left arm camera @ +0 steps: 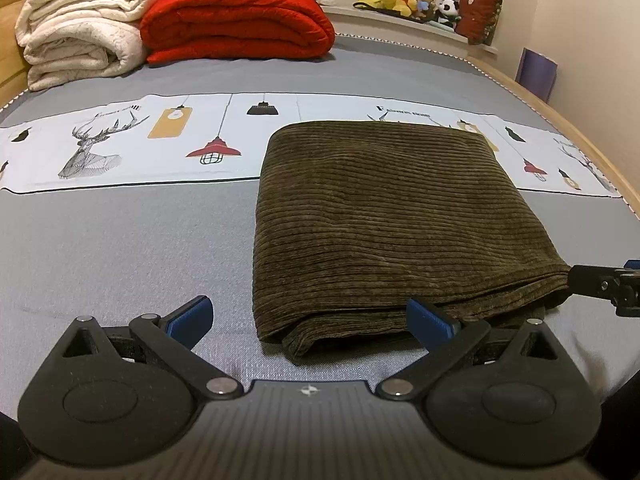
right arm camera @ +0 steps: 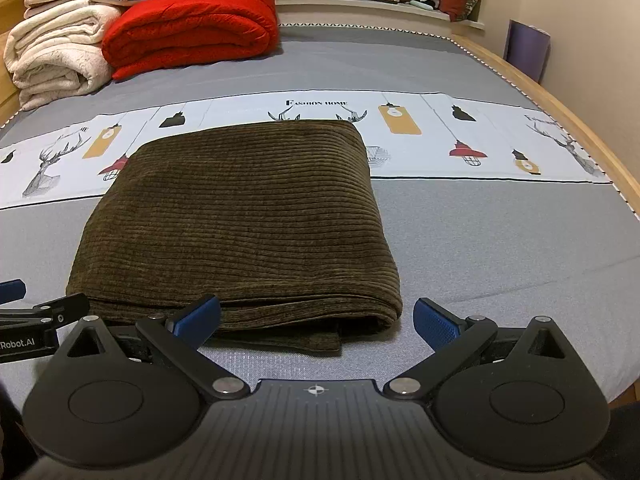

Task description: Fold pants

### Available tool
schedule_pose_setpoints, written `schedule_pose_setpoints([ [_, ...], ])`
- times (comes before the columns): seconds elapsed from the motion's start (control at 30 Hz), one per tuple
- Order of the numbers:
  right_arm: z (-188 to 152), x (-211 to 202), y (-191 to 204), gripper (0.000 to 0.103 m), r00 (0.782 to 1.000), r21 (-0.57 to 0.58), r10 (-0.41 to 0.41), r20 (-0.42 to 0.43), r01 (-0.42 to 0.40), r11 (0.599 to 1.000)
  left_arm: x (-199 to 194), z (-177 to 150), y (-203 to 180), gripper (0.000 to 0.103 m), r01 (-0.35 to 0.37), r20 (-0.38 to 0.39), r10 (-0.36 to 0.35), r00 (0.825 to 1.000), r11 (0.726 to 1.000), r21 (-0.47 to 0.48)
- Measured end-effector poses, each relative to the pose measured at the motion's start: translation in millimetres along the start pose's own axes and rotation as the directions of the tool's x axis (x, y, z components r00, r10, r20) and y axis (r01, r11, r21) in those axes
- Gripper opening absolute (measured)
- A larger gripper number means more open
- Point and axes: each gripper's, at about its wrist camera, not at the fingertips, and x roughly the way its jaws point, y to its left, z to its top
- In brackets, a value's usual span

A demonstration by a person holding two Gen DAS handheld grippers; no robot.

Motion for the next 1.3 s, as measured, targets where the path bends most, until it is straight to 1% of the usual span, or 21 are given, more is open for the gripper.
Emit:
schedule_pose_setpoints([
  [0.43, -0.2, 0.4, 1.2, 0.102, 1.000, 0.002, 0.000, -0.001, 0.000, 1.000, 1.6, -1.3, -1.4, 0.103, 0.009, 0.003, -0.009, 1.000, 1.000, 0.016],
  [0.63, -0.9, -1.3, -0.4, 0.102, 1.000, 0.007, 0.018, 0.009, -0.018, 1.000, 3.6, -4.2, -7.2, 0.103, 0.009, 0.002, -0.009, 1.000, 0.999, 0.050],
  [0.77, -2.0, 2.2, 0.5, 0.102, 1.000, 0.005, 0.016, -0.006, -0.016, 1.000, 1.0, -3.7, -5.5, 0.103, 0.018, 0.017, -0.019, 1.000, 0.998, 0.054],
  [0.93, -0.9, 1.5, 3.3, 0.102, 1.000, -0.010, 0.021, -0.003, -0.022, 1.000, 2.8, -4.7, -3.1, 0.103, 0.018, 0.004, -0.018, 1.000, 0.999, 0.050],
  [1.3, -1.3, 2.5, -0.1, 0.102, 1.000, -0.007, 0.016, -0.010, -0.016, 1.000, 3.3, -4.1, -4.2, 0.103, 0.027, 0.009, -0.027, 1.000, 0.998, 0.054],
])
